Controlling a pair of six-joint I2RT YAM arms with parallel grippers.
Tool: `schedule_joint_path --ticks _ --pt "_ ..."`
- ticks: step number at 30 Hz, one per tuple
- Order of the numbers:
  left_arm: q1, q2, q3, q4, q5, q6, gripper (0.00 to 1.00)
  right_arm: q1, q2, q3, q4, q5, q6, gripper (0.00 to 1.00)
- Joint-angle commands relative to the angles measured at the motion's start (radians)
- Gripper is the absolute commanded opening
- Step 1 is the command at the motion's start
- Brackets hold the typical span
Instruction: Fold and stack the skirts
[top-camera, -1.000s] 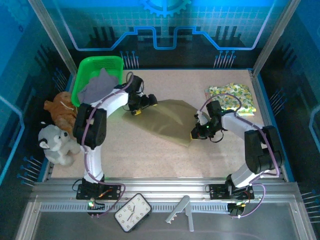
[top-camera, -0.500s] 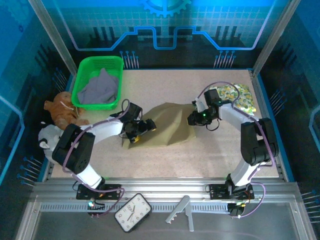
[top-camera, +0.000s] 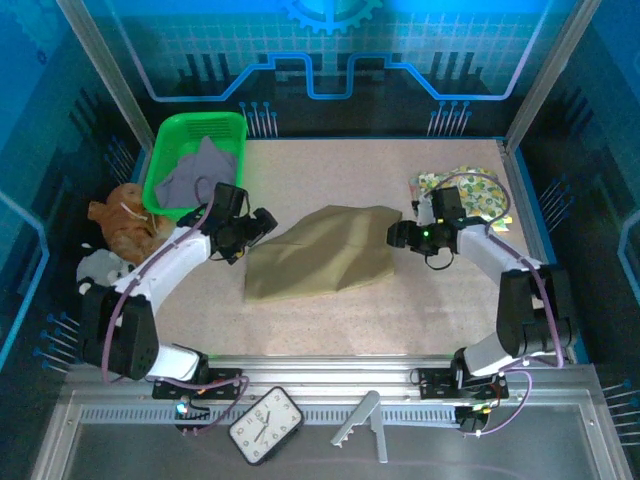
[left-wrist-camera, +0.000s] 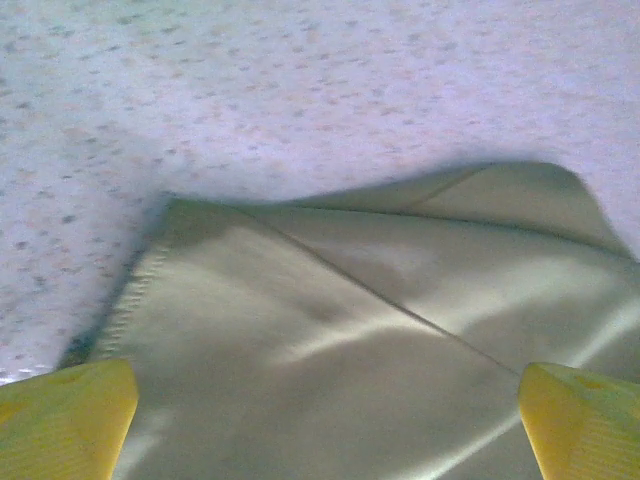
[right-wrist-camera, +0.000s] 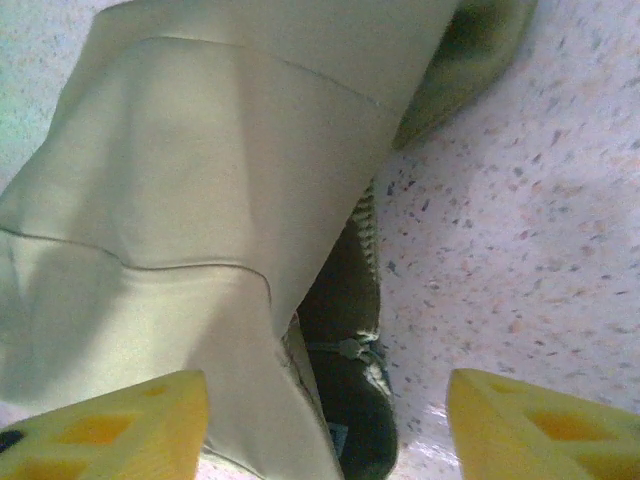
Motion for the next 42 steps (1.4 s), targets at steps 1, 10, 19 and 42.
schedule_joint_path --ticks 1,10,19,42 --pt "0.025 0.042 0.016 -0.069 -0.012 0.059 0.99 0.032 0.027 -0.029 0.113 -0.073 -0.053 0.56" --pt "0.061 0.084 0.002 -0.039 0.052 0.077 0.99 0.063 0.077 -0.05 0.152 -0.047 -0.063 0.25" --pt "0.104 0.105 0.004 -0.04 0.096 0.105 0.99 0.059 0.098 -0.031 0.138 -0.092 -0.081 0.3" --pt "0.113 0.281 0.023 0.047 0.294 0.394 0.55 0.005 0.076 0.044 -0.045 -0.084 -0.216 0.0"
